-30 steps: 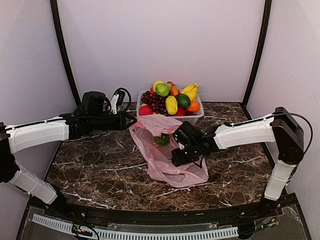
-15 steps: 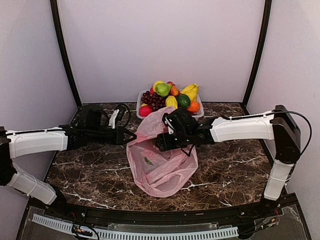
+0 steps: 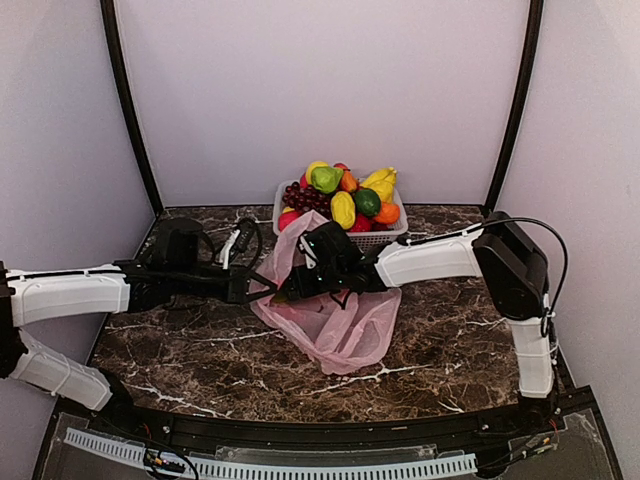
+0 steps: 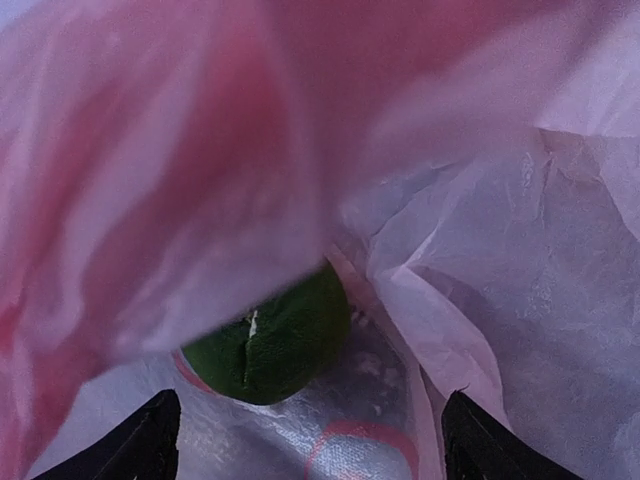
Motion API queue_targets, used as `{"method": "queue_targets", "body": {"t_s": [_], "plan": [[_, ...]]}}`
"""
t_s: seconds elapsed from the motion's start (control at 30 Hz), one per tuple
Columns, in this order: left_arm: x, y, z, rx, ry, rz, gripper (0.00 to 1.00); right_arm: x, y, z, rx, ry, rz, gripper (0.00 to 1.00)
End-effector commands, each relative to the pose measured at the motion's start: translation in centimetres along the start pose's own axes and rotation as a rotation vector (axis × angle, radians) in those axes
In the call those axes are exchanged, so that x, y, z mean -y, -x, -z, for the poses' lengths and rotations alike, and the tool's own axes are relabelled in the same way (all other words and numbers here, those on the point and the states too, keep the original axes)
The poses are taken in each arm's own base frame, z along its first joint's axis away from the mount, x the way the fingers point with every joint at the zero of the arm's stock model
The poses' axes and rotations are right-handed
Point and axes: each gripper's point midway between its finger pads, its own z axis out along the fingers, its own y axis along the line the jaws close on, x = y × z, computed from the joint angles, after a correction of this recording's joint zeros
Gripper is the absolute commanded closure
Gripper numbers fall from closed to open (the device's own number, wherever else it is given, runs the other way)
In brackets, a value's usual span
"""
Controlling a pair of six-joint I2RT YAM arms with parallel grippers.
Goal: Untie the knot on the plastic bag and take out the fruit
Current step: Adjust the takeout bag at the center of the board.
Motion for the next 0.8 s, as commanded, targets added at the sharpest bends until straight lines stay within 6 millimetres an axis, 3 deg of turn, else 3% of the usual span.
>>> {"method": "queue_targets", "body": {"t_s": [0.0,0.03,0.1,0.13,0.2,0.33,0.43,0.6,0.77], "plan": [[-0.2,-1.2,0.6,-0.019,0.020,0.016,0.99,-3.2,2.4,-0.4,0.081,0.184,0.067,0.11],[-0.5,-1.2,0.6,-0.016,0.036,0.025,0.98,-3.6,2.3,-0.4,0.080,0.209,0.071,0.11],[-0.9,-1.1,0.6,-0.013,0.059,0.034,0.85,-3.9,2.2,-0.5,0.082,0.232,0.069,0.11],[-0.8,-0.8,0.7,-0.007,0.065,0.033,0.70,-4.0,2.1,-0.4,0.084,0.238,0.068,0.10],[-0.8,0.0,1.1,0.013,0.096,0.025,0.50,-4.0,2.0,-0.3,0.084,0.243,0.067,0.10],[-1.4,2.3,3.0,0.054,0.193,0.013,0.24,-3.9,1.6,0.0,0.078,0.246,0.069,0.10],[-1.6,4.0,4.4,0.094,0.207,0.019,0.17,-3.8,1.3,-0.1,0.071,0.248,0.067,0.10],[-5.0,5.8,6.2,0.148,0.236,0.106,0.09,-3.9,1.2,-0.2,0.069,0.253,0.061,0.10],[-9.3,5.2,4.5,0.102,0.283,0.192,0.08,-3.9,1.3,-0.2,0.070,0.254,0.061,0.10]]}}
